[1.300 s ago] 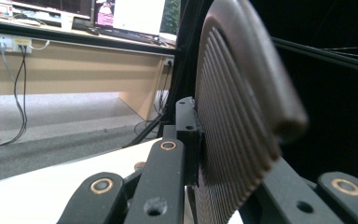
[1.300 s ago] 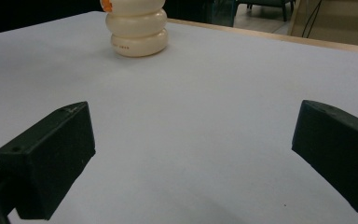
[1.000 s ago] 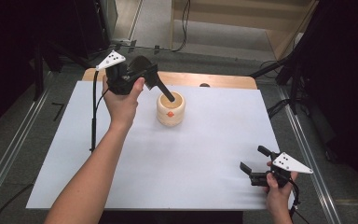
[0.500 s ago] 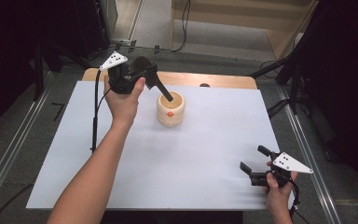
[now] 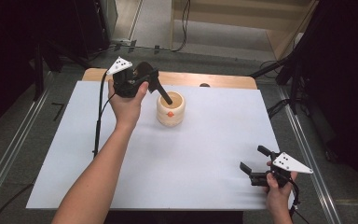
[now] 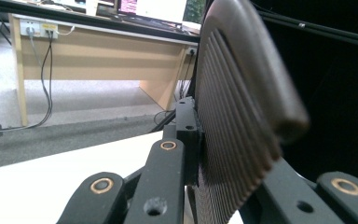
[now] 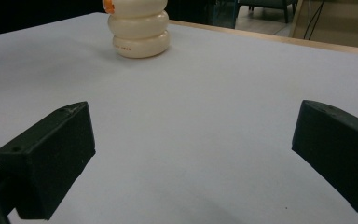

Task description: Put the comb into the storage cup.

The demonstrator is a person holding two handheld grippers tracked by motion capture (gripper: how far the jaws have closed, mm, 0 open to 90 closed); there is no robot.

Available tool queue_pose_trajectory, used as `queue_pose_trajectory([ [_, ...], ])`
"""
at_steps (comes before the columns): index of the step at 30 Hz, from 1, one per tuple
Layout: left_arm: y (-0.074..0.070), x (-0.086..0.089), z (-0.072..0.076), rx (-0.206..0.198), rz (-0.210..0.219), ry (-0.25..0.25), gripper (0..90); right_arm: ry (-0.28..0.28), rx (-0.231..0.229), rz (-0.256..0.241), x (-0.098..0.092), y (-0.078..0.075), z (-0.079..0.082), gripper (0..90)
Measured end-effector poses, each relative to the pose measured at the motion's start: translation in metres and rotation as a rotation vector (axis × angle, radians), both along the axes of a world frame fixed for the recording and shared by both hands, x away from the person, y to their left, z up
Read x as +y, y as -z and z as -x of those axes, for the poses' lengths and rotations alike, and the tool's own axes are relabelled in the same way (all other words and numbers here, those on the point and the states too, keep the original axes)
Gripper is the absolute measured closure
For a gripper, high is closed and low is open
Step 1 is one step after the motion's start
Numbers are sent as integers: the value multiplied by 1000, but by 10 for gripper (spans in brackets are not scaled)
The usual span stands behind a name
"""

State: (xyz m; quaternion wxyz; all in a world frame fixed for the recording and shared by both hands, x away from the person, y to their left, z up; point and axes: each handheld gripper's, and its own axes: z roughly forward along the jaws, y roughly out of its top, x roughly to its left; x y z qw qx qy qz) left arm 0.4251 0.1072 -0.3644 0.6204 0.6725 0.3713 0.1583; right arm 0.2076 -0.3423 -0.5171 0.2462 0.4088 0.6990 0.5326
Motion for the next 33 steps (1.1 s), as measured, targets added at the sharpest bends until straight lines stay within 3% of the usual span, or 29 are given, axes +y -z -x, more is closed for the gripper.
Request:
queue_pose_trajectory([
  [18,20,-7,-5,31,-11,3,847,-4,0,-3,0,0,0,0],
  [33,36,-10,-9,64,5,-1,848,-7,-3,-3,-1,0,0,0],
])
